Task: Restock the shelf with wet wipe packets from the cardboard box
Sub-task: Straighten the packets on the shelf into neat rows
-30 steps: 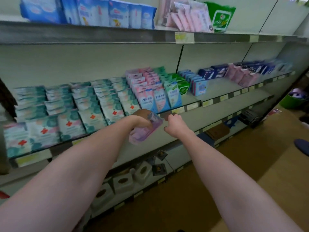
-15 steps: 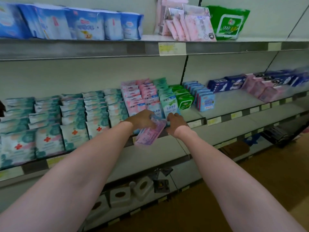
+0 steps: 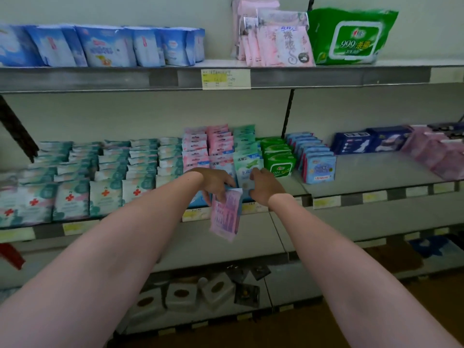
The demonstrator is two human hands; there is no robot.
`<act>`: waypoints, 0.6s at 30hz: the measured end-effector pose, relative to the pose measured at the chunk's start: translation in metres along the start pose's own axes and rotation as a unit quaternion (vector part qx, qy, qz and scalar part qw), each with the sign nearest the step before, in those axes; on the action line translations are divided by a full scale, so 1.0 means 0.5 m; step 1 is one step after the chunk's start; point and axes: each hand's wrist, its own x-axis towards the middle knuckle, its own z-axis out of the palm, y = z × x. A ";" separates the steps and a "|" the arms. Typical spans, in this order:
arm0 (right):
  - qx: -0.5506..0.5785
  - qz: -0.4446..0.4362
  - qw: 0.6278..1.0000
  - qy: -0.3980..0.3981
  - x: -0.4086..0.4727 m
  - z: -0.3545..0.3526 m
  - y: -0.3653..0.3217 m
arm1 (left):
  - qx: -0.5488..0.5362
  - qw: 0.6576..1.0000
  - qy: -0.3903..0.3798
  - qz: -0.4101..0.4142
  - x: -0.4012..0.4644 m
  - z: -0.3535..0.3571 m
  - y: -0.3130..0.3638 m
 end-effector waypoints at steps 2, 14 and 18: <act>-0.007 -0.026 1.000 0.001 0.006 -0.002 -0.002 | -0.045 0.999 -0.008 -0.011 -0.001 -0.006 -0.002; 0.002 -0.089 0.996 -0.015 0.010 -0.004 -0.020 | -0.042 0.991 -0.040 -0.120 -0.050 -0.003 0.000; 0.001 -0.094 0.995 -0.013 0.010 -0.002 -0.026 | -0.081 0.993 0.016 -0.079 -0.064 0.005 -0.001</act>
